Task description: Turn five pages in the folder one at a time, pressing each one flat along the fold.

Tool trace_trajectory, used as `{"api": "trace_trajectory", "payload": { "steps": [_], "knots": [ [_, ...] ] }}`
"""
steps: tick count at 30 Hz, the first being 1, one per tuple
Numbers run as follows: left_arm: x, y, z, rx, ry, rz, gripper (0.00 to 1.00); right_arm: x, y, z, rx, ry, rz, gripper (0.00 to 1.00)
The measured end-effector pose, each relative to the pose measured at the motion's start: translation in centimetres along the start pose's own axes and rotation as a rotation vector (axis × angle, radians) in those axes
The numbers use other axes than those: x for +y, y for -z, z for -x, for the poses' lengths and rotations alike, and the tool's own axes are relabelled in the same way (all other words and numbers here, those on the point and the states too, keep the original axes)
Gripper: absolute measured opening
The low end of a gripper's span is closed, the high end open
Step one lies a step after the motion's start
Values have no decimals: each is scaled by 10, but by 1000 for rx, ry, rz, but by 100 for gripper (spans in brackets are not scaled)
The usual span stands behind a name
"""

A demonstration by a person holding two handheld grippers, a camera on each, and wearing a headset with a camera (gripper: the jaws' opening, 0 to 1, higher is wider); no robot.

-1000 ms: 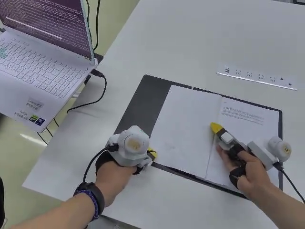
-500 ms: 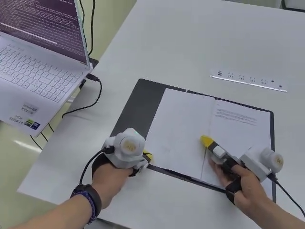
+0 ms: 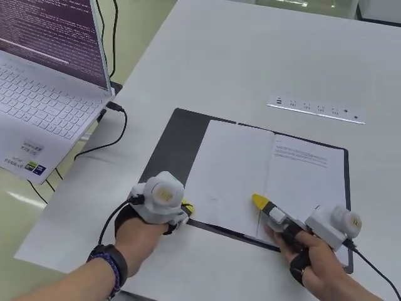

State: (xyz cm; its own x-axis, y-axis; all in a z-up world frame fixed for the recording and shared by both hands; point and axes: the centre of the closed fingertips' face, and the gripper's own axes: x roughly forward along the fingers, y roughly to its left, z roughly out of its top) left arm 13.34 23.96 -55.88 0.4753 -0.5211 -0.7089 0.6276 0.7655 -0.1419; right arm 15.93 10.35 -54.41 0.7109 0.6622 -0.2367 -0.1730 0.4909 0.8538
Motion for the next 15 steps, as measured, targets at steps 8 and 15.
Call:
{"api": "trace_trajectory", "payload": {
  "steps": [8, 15],
  "knots": [
    [0, 0, 0, 0, 0, -5, 0, 7, 18, 10, 44, -7, 13, 0],
    [0, 0, 0, 2, -1, -10, 0, 11, 30, 19, 56, -1, 8, 0]
  ]
}}
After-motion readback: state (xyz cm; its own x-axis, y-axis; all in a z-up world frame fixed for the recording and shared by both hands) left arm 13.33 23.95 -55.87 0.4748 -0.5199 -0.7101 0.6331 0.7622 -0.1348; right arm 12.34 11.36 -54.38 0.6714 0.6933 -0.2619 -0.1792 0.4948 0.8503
